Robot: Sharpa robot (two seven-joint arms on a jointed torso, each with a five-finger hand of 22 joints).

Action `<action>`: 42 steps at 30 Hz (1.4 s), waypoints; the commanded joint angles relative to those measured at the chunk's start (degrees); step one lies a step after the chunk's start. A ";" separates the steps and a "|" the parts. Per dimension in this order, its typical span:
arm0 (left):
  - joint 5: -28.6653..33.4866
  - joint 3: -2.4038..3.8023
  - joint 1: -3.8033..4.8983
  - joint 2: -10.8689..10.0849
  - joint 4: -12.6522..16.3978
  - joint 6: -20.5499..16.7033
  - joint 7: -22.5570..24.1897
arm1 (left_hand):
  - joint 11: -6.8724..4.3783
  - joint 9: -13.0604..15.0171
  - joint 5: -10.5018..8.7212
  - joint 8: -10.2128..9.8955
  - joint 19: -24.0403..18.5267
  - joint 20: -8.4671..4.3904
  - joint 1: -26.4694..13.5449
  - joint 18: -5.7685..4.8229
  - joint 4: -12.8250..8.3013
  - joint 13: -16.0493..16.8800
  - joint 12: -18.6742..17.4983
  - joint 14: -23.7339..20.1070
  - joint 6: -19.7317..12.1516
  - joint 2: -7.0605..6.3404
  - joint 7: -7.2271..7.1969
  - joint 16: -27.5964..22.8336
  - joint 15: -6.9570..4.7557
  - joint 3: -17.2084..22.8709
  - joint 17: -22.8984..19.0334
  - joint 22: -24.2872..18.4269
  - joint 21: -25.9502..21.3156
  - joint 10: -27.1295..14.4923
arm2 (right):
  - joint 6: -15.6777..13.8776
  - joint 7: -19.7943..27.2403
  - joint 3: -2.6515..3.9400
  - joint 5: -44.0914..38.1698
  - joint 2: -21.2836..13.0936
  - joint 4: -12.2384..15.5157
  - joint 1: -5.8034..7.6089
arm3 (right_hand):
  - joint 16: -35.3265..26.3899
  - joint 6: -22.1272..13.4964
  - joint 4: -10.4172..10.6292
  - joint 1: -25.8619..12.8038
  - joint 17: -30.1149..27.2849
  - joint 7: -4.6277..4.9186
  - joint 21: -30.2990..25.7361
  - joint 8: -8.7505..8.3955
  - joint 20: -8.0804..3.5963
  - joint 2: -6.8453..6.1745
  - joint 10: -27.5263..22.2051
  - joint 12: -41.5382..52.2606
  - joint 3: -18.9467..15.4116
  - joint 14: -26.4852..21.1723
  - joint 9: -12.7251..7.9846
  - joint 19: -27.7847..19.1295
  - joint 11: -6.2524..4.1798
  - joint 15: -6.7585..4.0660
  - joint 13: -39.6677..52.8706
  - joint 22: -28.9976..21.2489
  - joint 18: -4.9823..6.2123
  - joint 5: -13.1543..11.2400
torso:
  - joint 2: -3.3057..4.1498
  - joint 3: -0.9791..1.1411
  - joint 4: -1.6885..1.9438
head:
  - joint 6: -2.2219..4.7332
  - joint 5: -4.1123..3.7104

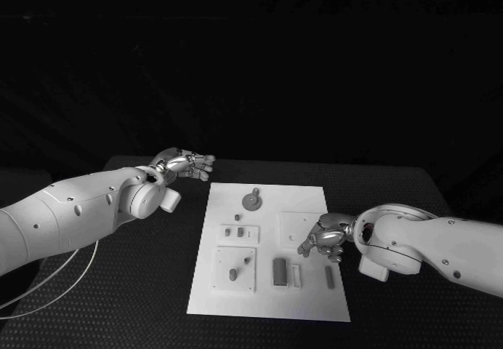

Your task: Assemble the parts on the task board

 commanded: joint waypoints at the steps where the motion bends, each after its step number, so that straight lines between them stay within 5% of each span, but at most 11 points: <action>1: 0.31 0.03 0.11 0.34 -0.03 0.83 0.85 | -0.14 -0.10 -0.28 0.22 0.23 -0.07 -0.26 0.31 -0.09 -0.08 0.25 0.31 -0.28 0.00 -0.13 -0.19 0.10 -0.39 0.11 -0.03 -0.23 0.23 | 2.41 0.17 -0.05 -0.37 -1.02 0.18 0.24 | 0.13 0.59 -0.69 0.94 0.29 0.13 0.09 0.37 0.12 0.23 0.49 0.38 0.01 0.51 0.26 0.51 -0.03 -0.04 0.06 0.75 1.73 -0.05 | -0.01 -0.03 -0.09 | 0.29 -0.27; 7: 0.31 0.02 0.11 0.47 -0.07 0.98 0.83 | -0.15 -0.10 -0.28 0.23 0.23 -0.07 -0.25 0.31 -0.09 -0.08 0.26 0.31 -0.26 0.01 -0.14 -0.22 0.10 -0.39 0.14 -0.02 -0.24 0.25 | 7.00 -2.31 -0.09 -1.00 -3.17 -0.84 0.26 | 0.28 1.58 -2.15 2.01 0.92 -0.22 0.04 1.20 0.22 1.75 0.77 0.46 -0.35 0.98 1.23 0.74 -0.34 -0.30 -0.04 0.76 1.73 -0.06 | 0.03 0.08 -0.04 | 0.52 -0.87; 18: 0.31 0.02 0.11 0.47 -0.07 1.06 0.97 | -0.15 -0.10 -0.28 0.25 0.23 -0.06 -0.24 0.31 -0.11 -0.09 0.26 0.32 -0.24 -0.01 -0.14 -0.26 0.10 -0.41 0.19 -0.01 -0.26 0.27 | 10.94 -5.62 -0.17 -5.58 -5.01 0.03 0.12 | 0.27 1.56 -1.38 0.71 1.11 -0.31 -0.15 1.34 0.38 1.50 0.81 0.32 -0.93 1.06 1.81 0.71 -0.44 -0.38 -0.19 0.73 1.73 0.00 | 0.08 0.12 -0.10 | 0.17 -1.31; 42: 0.31 0.02 0.10 0.19 0.03 1.40 1.10 | -0.15 -0.13 -0.28 0.25 0.22 -0.05 -0.28 0.30 -0.10 -0.11 0.25 0.31 -0.24 -0.02 -0.15 -0.37 0.12 -0.47 0.31 0.00 -0.31 0.27 | 9.73 -8.89 -0.18 -12.87 -3.45 -0.85 -3.19 | 0.16 1.43 1.18 -1.04 0.86 -0.33 -0.37 1.12 0.33 -0.34 0.81 0.07 -0.58 0.85 2.15 0.62 -0.47 -0.38 -0.41 0.76 1.73 0.10 | 0.06 -0.05 0.06 | -0.41 -1.69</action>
